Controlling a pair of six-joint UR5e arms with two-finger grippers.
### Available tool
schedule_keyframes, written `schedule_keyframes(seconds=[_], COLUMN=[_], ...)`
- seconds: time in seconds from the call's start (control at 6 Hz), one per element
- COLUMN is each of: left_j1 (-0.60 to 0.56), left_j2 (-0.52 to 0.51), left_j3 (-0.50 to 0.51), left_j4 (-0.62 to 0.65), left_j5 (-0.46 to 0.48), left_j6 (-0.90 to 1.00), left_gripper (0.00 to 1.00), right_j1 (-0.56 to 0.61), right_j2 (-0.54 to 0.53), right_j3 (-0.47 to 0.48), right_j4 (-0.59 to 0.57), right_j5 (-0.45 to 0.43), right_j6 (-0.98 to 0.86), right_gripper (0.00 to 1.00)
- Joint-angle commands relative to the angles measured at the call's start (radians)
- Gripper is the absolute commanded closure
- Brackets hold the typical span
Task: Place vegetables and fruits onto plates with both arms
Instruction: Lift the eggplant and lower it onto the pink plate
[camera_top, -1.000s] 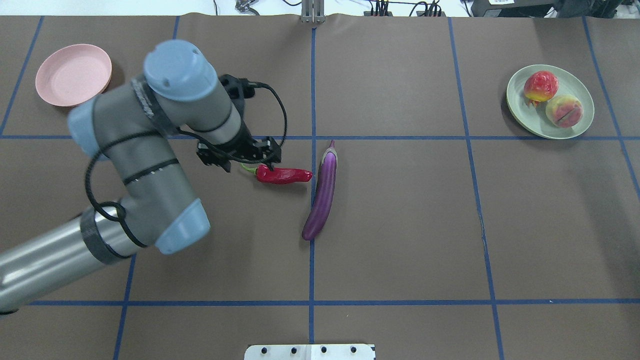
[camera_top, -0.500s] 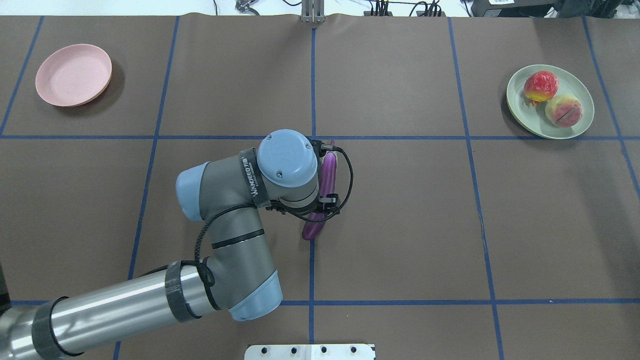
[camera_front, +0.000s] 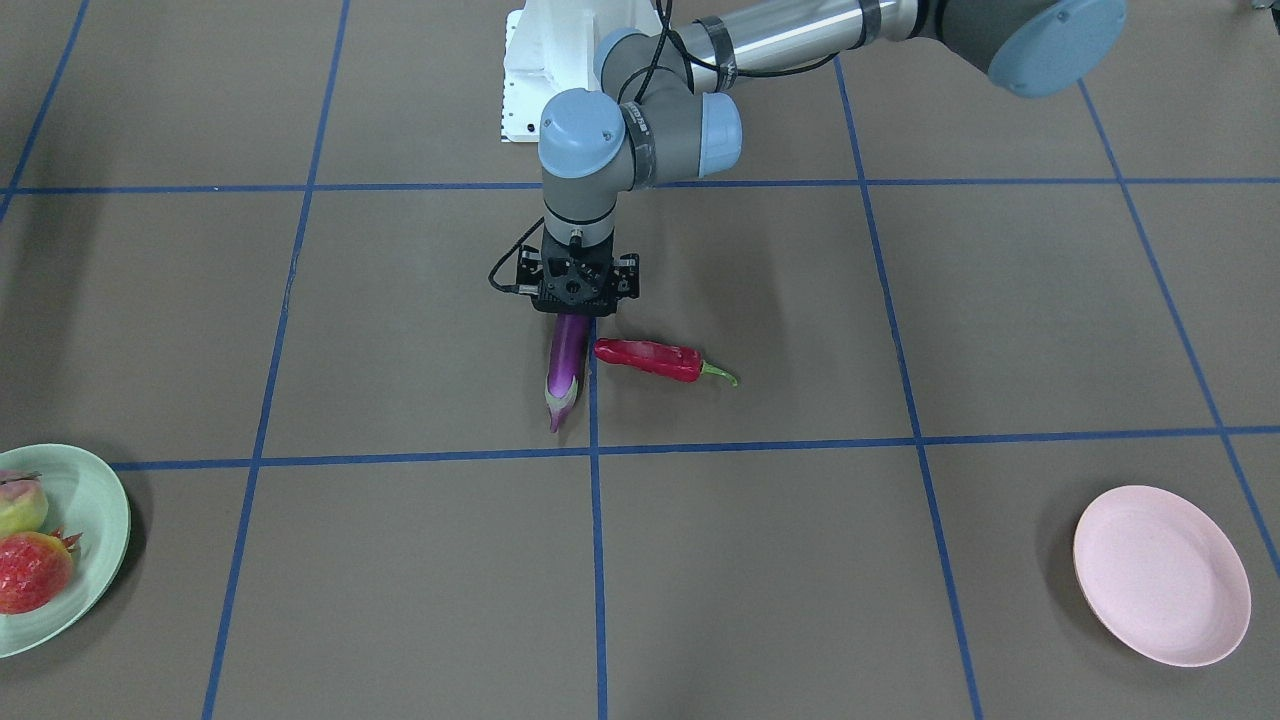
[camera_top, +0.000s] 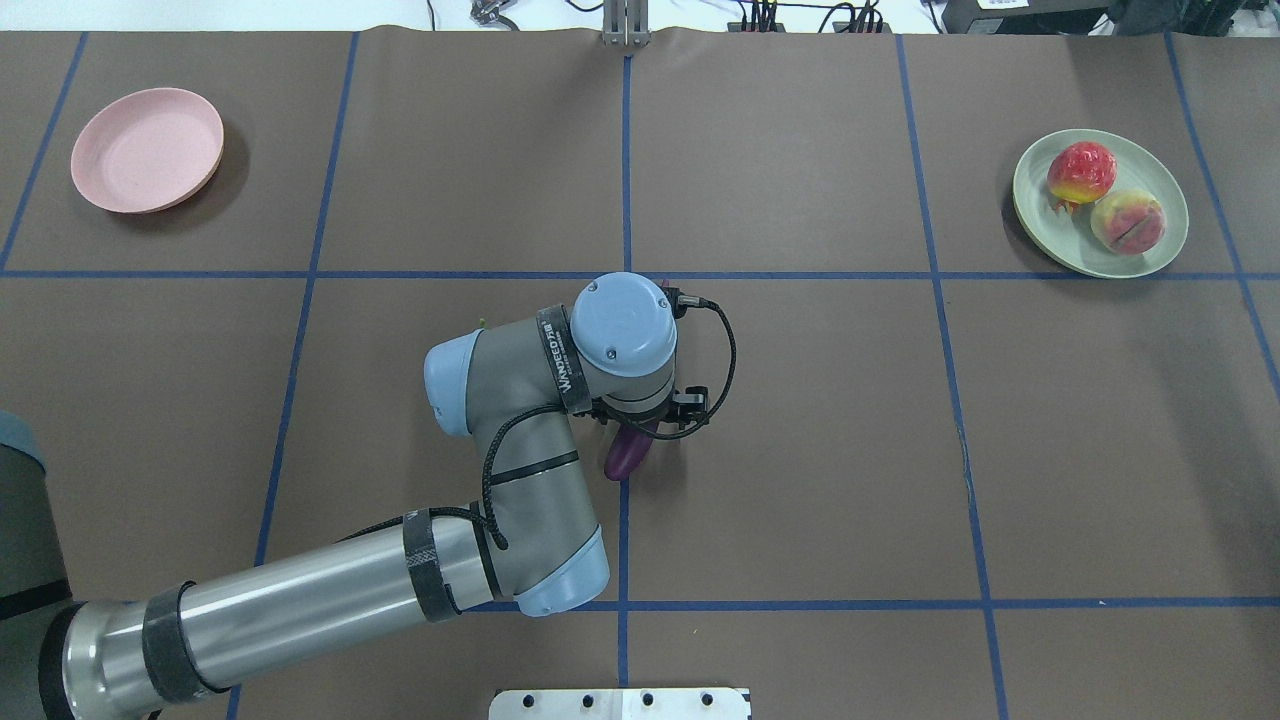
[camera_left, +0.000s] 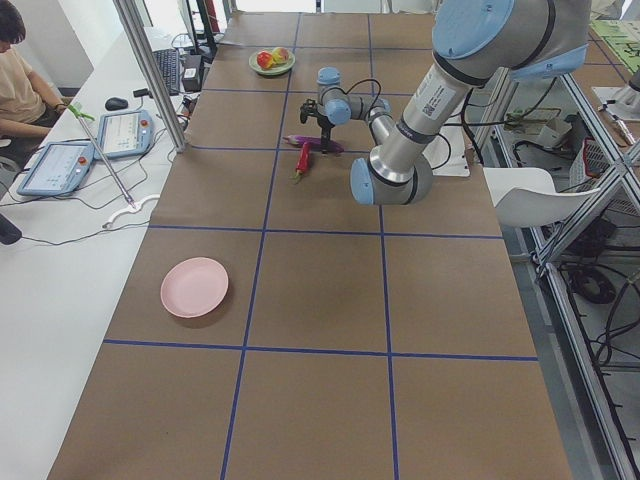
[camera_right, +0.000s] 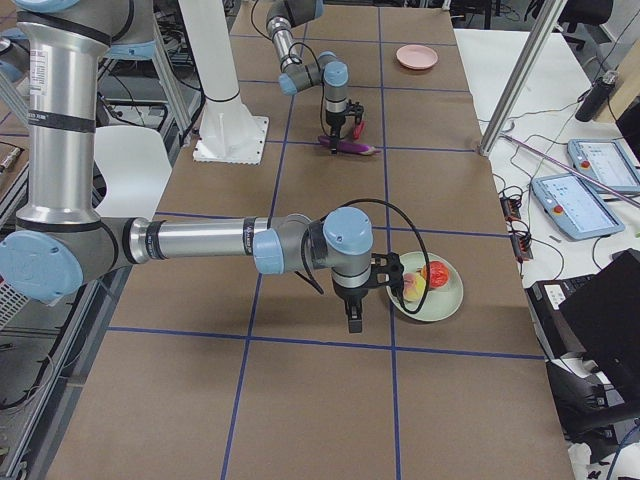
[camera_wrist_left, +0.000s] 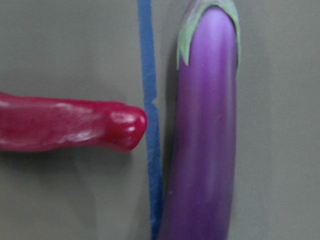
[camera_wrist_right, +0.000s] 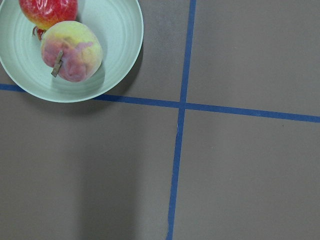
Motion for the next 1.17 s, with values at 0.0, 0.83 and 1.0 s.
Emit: schedule_keyframes(seconds=[0.0, 0.83, 1.0], left_j1=[-0.007, -0.360, -0.480], left_j2=[-0.030, 0.047, 0.125], left_j3=[0.006, -0.091, -0.084], left_j4=[-0.018, 0.071, 0.069], left_j5=[-0.006, -0.313, -0.360], left_j6=[-0.005, 0.213, 0.435], left_gripper=[0.99, 1.00, 1.00], right_j1=[0.000, 0.000, -0.001], right_j2=[0.002, 0.007, 0.005], right_j3=[-0.002, -0.002, -0.002], right_j4=[-0.001, 0.001, 0.002], right_j5=[0.000, 0.001, 0.001], right_j6=[0.000, 0.003, 0.002], right_gripper=[0.00, 0.00, 0.00])
